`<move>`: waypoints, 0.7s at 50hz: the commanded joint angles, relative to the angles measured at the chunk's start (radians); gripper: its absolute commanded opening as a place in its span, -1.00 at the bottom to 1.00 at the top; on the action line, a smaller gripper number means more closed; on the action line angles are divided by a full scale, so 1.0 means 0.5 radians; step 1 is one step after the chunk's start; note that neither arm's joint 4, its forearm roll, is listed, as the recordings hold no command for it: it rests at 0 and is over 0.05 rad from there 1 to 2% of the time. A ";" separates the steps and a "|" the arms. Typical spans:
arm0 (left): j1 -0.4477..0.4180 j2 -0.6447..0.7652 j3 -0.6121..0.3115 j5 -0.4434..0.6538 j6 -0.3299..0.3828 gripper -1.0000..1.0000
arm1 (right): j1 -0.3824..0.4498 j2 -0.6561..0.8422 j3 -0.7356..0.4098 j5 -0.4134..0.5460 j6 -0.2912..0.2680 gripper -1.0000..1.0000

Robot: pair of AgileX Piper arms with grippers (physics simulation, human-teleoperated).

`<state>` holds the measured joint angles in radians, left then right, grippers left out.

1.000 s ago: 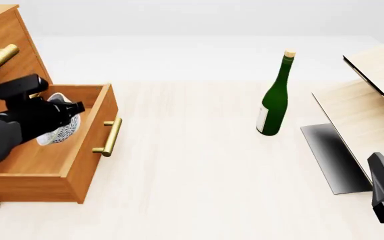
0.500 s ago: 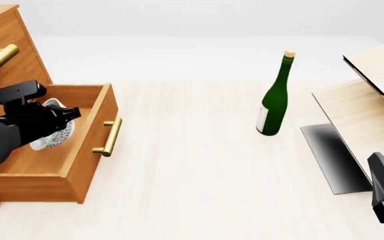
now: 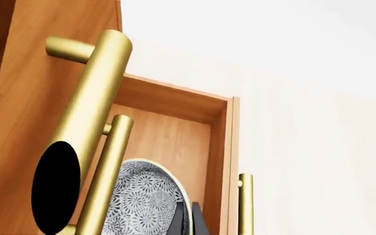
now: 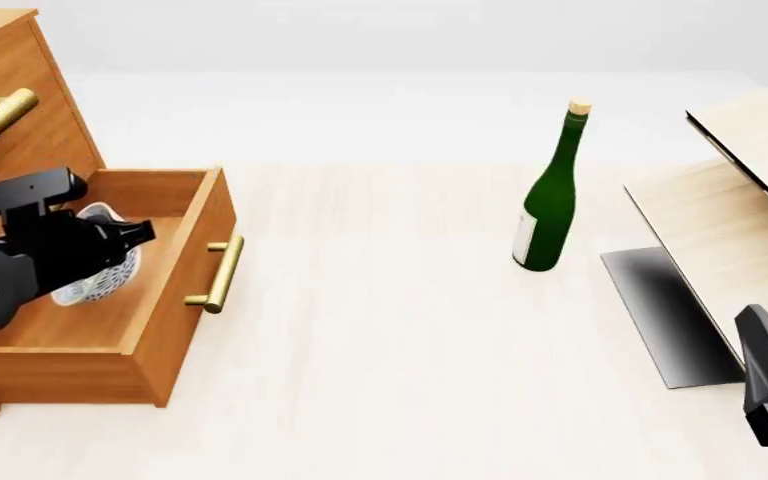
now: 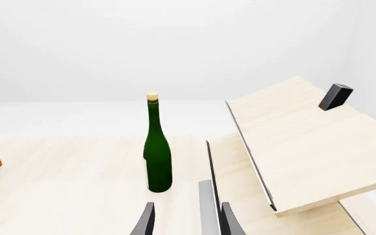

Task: Put the bowl in the bottom drawer of the cabinet.

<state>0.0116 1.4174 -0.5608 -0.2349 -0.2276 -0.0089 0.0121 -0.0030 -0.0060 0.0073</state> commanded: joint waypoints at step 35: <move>0.039 0.099 0.053 -0.132 0.018 -1.00 | 0.000 0.000 0.000 0.000 0.000 1.00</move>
<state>0.0341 1.4592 -0.5370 -0.2827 -0.2149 -0.0088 0.0121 -0.0030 -0.0060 0.0073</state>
